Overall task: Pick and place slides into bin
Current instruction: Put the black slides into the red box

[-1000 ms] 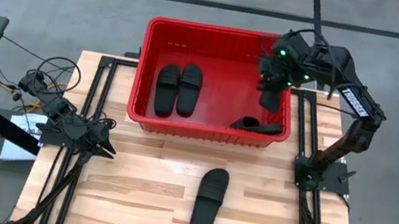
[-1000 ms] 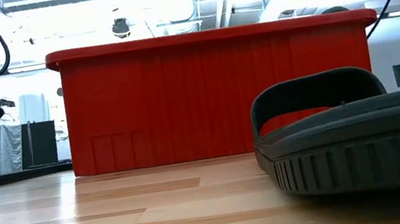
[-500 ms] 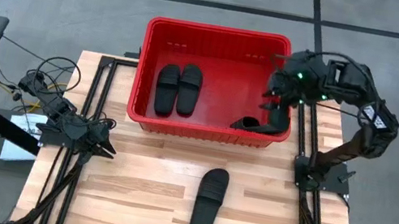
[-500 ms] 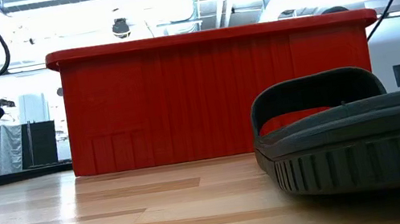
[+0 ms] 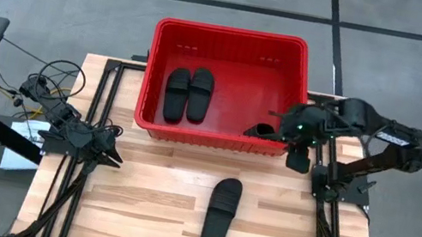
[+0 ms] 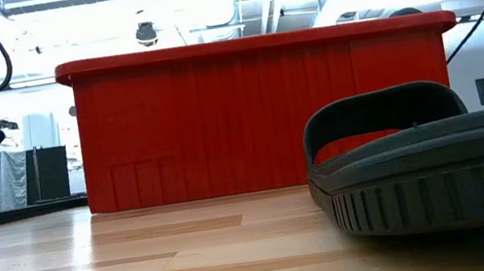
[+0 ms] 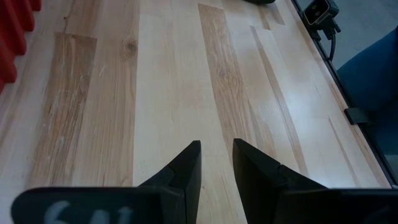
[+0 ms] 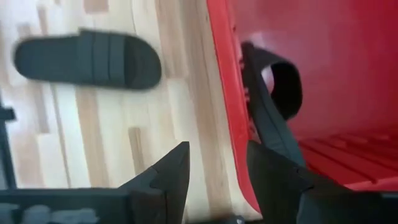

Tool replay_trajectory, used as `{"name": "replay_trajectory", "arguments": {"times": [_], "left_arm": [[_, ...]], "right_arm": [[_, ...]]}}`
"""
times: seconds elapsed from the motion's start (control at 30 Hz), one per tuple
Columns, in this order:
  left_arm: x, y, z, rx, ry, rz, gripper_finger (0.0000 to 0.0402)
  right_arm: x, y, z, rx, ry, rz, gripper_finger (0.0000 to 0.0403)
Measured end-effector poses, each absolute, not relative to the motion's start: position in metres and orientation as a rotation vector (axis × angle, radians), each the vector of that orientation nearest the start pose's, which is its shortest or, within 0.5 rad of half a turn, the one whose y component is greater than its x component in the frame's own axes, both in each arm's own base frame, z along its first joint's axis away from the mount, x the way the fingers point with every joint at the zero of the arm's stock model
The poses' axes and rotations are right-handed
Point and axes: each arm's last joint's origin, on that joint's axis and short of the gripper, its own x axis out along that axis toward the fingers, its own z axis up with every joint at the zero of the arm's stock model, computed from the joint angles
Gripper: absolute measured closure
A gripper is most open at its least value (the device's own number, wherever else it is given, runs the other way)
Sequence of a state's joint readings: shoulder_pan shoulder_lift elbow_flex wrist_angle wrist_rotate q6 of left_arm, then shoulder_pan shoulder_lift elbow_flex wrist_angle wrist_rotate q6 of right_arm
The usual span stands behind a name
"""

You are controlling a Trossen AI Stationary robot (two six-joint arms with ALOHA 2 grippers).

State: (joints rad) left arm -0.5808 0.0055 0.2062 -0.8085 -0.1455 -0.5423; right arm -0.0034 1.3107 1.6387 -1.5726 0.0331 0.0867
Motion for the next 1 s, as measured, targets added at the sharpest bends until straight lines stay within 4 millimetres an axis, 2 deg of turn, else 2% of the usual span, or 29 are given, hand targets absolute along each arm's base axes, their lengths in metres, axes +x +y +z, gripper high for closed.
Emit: {"name": "replay_trajectory", "arguments": {"times": [0.17, 0.43, 0.63, 1.0], "left_arm": [[0.055, -0.031, 0.158, -0.302, 0.666, -0.253, 0.0320], [0.055, -0.031, 0.158, -0.302, 0.666, -0.253, 0.0320], [0.055, -0.031, 0.158, -0.301, 0.666, -0.254, 0.0320], [0.055, -0.031, 0.158, -0.302, 0.666, -0.253, 0.0320]], "right_arm": [[0.198, -0.002, 0.387, 0.019, 1.305, -0.080, 0.0240], [0.199, -0.006, 0.386, -0.127, 1.308, -0.182, 0.0216], [0.199, -0.011, 0.387, -0.124, 1.309, -0.200, 0.0197], [0.199, -0.015, 0.382, -0.112, 1.329, -0.216, 0.0186]]}}
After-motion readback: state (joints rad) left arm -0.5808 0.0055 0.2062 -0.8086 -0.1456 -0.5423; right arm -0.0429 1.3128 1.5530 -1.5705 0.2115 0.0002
